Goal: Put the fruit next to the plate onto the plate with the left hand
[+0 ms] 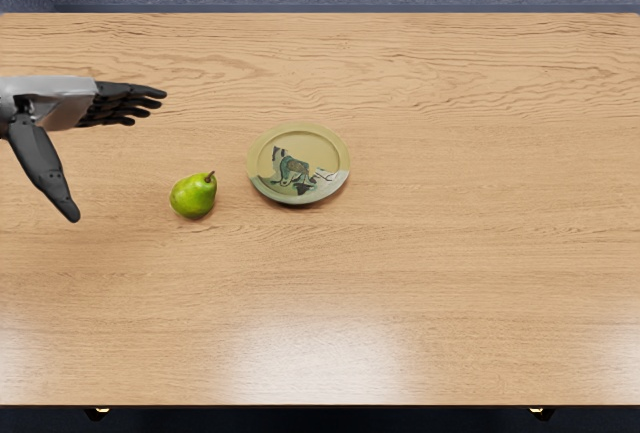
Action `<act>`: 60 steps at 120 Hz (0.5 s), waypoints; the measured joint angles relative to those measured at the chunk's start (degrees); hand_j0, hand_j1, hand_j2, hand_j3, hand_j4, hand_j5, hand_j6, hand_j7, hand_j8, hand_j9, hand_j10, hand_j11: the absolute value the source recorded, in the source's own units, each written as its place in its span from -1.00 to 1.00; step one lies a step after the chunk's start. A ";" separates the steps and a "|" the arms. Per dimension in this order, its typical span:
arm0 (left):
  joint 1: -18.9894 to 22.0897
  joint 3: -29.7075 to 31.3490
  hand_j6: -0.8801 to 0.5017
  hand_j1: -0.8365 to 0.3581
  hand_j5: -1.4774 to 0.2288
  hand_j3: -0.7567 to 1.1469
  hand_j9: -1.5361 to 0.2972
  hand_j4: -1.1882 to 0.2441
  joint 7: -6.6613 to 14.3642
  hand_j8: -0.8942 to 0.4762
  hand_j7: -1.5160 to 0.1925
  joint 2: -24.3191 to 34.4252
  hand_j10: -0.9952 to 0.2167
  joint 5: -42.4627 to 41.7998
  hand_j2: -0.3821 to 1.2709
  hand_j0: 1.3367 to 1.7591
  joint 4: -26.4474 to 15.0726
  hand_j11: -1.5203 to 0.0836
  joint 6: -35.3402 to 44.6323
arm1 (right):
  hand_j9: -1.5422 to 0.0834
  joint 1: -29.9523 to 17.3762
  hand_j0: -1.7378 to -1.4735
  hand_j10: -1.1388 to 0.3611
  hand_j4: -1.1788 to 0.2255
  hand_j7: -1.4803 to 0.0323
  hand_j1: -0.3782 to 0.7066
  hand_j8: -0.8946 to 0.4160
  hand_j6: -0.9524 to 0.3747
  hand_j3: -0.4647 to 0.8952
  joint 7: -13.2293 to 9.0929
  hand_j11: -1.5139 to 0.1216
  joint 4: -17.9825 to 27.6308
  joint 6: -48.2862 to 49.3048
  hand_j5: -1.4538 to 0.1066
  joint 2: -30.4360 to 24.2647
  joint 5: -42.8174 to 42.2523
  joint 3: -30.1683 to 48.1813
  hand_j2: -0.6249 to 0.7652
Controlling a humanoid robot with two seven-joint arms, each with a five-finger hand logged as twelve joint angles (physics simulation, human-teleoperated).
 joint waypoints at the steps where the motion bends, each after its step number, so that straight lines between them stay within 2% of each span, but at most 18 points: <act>1: -0.01 -0.02 0.24 0.95 0.70 -0.20 0.65 0.62 0.01 0.27 0.75 -0.03 0.60 0.00 -0.53 0.52 -0.01 0.87 0.00 | 0.90 0.08 -0.40 0.52 0.68 0.96 -0.95 0.36 0.43 -0.32 0.00 0.85 0.00 0.00 0.86 0.00 0.00 0.02 -0.10; 11: -0.36 -0.19 0.24 0.95 0.70 -0.20 0.65 0.62 0.18 0.27 0.75 -1.47 0.60 0.08 -0.53 0.52 -0.05 0.87 0.03 | 0.90 0.94 -0.40 0.52 0.68 0.96 -0.95 0.36 0.43 -0.32 -0.17 0.85 -0.01 0.00 0.86 0.00 0.02 0.14 -0.10; 15: -0.70 -0.30 0.24 0.95 0.70 -0.20 0.65 0.62 1.40 0.27 0.75 -2.13 0.60 0.15 -0.53 0.52 0.19 0.87 0.14 | 0.90 1.37 -0.40 0.52 0.68 0.96 -0.95 0.36 0.43 -0.32 -0.21 0.85 -0.02 0.00 0.86 0.00 0.01 0.12 -0.10; 17: -1.40 -0.37 0.23 0.95 0.70 -0.20 0.65 0.62 2.66 0.27 0.75 -2.43 0.60 0.23 -0.53 0.52 0.35 0.87 0.23 | 0.90 1.52 -0.40 0.52 0.68 0.96 -0.95 0.36 0.44 -0.32 -0.23 0.85 -0.02 0.00 0.86 0.00 0.00 0.09 -0.10; 20: -2.99 -0.47 0.24 0.95 0.70 -0.20 0.65 0.62 5.75 0.27 0.75 -3.08 0.60 0.28 -0.53 0.52 0.69 0.87 0.34 | 0.90 1.72 -0.40 0.52 0.68 0.96 -0.95 0.37 0.44 -0.32 -0.25 0.85 -0.02 0.00 0.86 0.00 -0.01 0.04 -0.10; 28: -5.44 -0.72 0.24 0.95 0.70 -0.20 0.65 0.62 16.27 0.27 0.75 -7.33 0.60 0.36 -0.53 0.52 1.35 0.87 0.75 | 0.90 2.07 -0.40 0.52 0.68 0.96 -0.95 0.37 0.44 -0.32 -0.28 0.85 -0.02 0.00 0.86 0.00 -0.03 -0.06 -0.10; 33: -5.89 -0.77 0.24 0.95 0.70 -0.20 0.65 0.62 22.12 0.27 0.75 -9.69 0.60 0.77 -0.53 0.52 1.60 0.87 2.08 | 0.90 2.19 -0.40 0.52 0.68 0.96 -0.95 0.37 0.44 -0.32 -0.30 0.85 -0.02 0.00 0.86 0.00 -0.04 -0.10 -0.10; 38: -6.34 -0.81 0.24 0.95 0.70 -0.20 0.65 0.62 26.43 0.27 0.75 -12.31 0.60 2.05 -0.53 0.52 1.74 0.87 3.46 | 0.90 2.27 -0.40 0.52 0.68 0.96 -0.95 0.37 0.44 -0.32 -0.30 0.85 -0.02 0.00 0.86 0.00 -0.04 -0.13 -0.10; 47: -6.10 -0.73 0.24 0.95 0.70 -0.20 0.65 0.62 30.93 0.27 0.75 -13.89 0.60 5.50 -0.53 0.52 1.39 0.87 8.33 | 0.90 2.35 -0.40 0.52 0.68 0.96 -0.95 0.37 0.44 -0.32 -0.31 0.85 -0.02 0.00 0.86 0.00 -0.05 -0.15 -0.10; 60: -5.94 -0.66 0.24 0.95 0.70 -0.20 0.65 0.63 33.69 0.27 0.75 -17.99 0.60 10.12 -0.53 0.52 -1.01 0.87 14.12 | 0.90 2.41 -0.40 0.52 0.68 0.96 -0.95 0.37 0.44 -0.32 -0.32 0.85 -0.04 0.00 0.86 0.00 -0.05 -0.14 -0.10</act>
